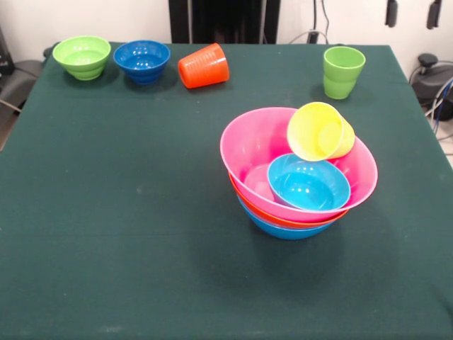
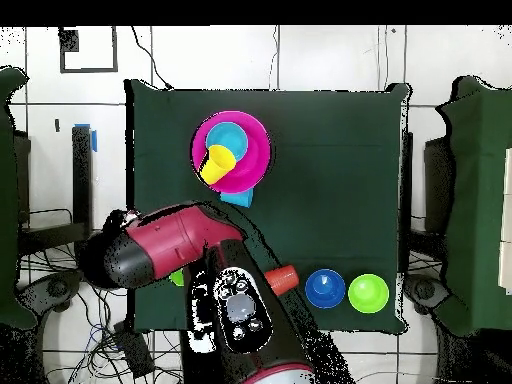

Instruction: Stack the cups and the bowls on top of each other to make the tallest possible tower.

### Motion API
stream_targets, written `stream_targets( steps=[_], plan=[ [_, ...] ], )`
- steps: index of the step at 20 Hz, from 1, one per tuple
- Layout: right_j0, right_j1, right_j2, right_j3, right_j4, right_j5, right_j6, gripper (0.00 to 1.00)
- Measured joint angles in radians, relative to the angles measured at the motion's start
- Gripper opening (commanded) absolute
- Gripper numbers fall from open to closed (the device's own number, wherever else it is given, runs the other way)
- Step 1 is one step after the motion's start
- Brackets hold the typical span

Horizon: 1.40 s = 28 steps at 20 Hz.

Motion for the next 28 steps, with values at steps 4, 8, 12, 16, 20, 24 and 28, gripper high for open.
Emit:
stream_targets(
  steps=[4,8,12,16,20,24,28],
  plan=[
    [-0.058,-0.027,0.041,0.055,-0.004,-0.024,0.000,1.00],
    [-0.086,-0.045,0.068,0.087,-0.031,-0.028,0.000,1.00],
    [-0.104,-0.061,0.092,0.108,-0.061,-0.028,0.000,1.00],
    [-0.109,-0.072,0.108,0.117,-0.091,-0.028,0.000,1.00],
    [-0.109,-0.065,0.109,0.117,-0.160,-0.028,0.000,1.00],
    [-0.109,-0.056,0.108,0.117,-0.215,-0.028,0.000,1.00],
    [-0.109,-0.040,0.108,0.116,-0.264,-0.028,0.000,1.00]
  ],
)
